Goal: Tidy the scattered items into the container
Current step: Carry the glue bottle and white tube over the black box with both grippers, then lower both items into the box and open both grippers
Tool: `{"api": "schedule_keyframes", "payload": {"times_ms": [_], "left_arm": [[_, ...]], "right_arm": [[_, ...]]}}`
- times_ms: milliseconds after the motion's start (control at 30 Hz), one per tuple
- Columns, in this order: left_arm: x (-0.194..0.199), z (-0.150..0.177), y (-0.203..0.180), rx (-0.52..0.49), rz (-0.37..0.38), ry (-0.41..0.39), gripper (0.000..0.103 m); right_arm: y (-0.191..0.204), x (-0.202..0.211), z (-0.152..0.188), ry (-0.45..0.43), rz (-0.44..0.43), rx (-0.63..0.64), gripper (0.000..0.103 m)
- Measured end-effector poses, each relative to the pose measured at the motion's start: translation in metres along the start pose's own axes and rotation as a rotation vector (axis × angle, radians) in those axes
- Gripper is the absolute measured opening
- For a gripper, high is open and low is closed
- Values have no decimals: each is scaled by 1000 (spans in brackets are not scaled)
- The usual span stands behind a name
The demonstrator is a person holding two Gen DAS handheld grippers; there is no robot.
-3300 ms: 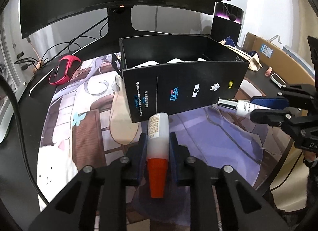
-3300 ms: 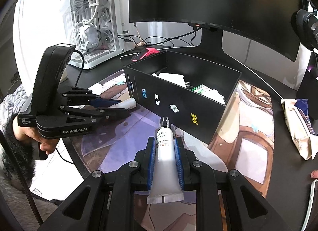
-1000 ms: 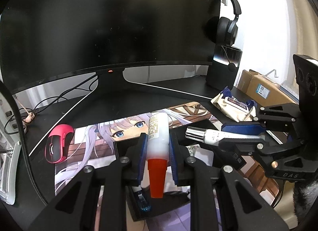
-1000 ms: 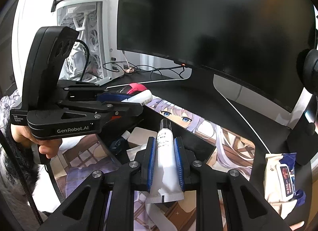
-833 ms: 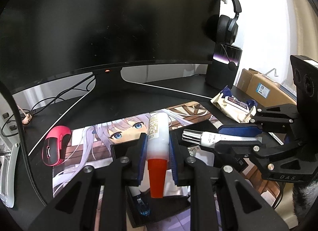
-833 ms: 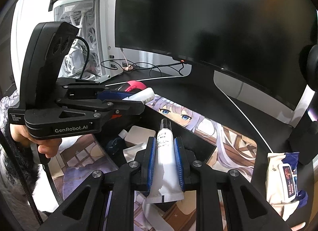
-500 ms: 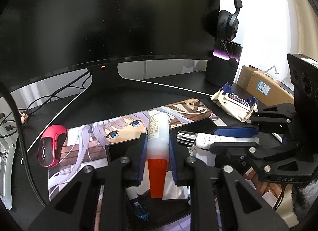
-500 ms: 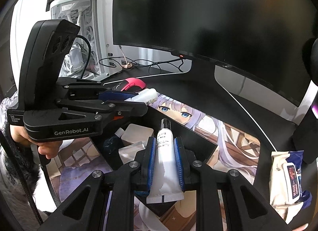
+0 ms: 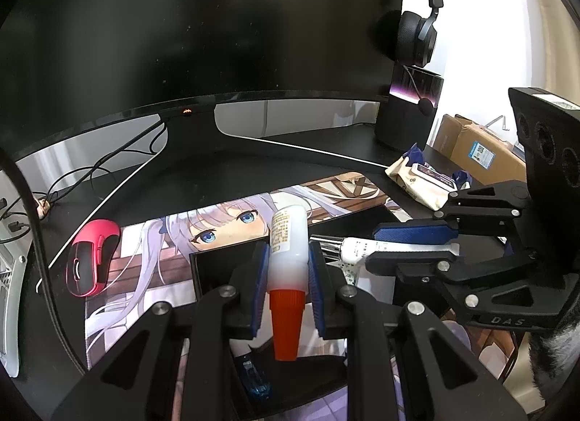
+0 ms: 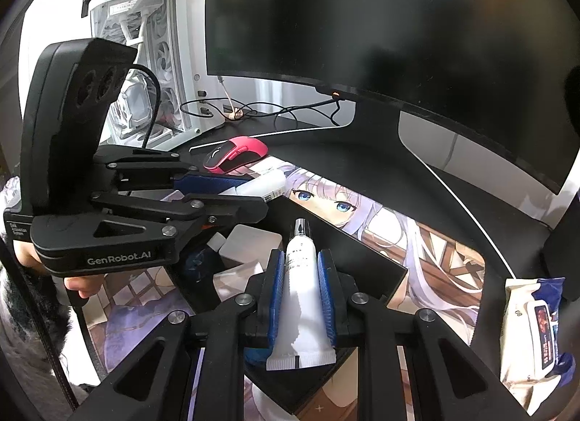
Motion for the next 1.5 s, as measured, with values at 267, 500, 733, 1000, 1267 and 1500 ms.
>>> {"api": "schedule_keyframes", "payload": {"times_ms": [267, 500, 733, 1000, 1267, 1500], "left_arm": [[4, 0, 1, -1, -3, -5, 19], [8, 0, -1, -4, -2, -11, 19], [9, 1, -4, -6, -1, -11, 19], [9, 2, -7, -12, 0, -3, 19], [4, 3, -11, -19, 8, 10, 19], [3, 3, -9, 27, 0, 0, 64]], "right_arm": [[1, 2, -1, -2, -1, 0, 22], [9, 16, 3, -27, 58, 31, 97], [13, 24, 5, -44, 102, 41, 102], [14, 26, 7, -45, 113, 47, 102], [12, 28, 9, -45, 120, 37, 102], [9, 32, 10, -47, 131, 26, 102]]}}
Point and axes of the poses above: each gripper's, at about its wrist camera, not at the fingertips, and x roughly against the way its jaws point, y to its left, z to its underside, the point moved 1 cm from there along -x, roughly the way its jaws point, and after that the axes turned 13 degrees about -z, right-handed, at the moved point
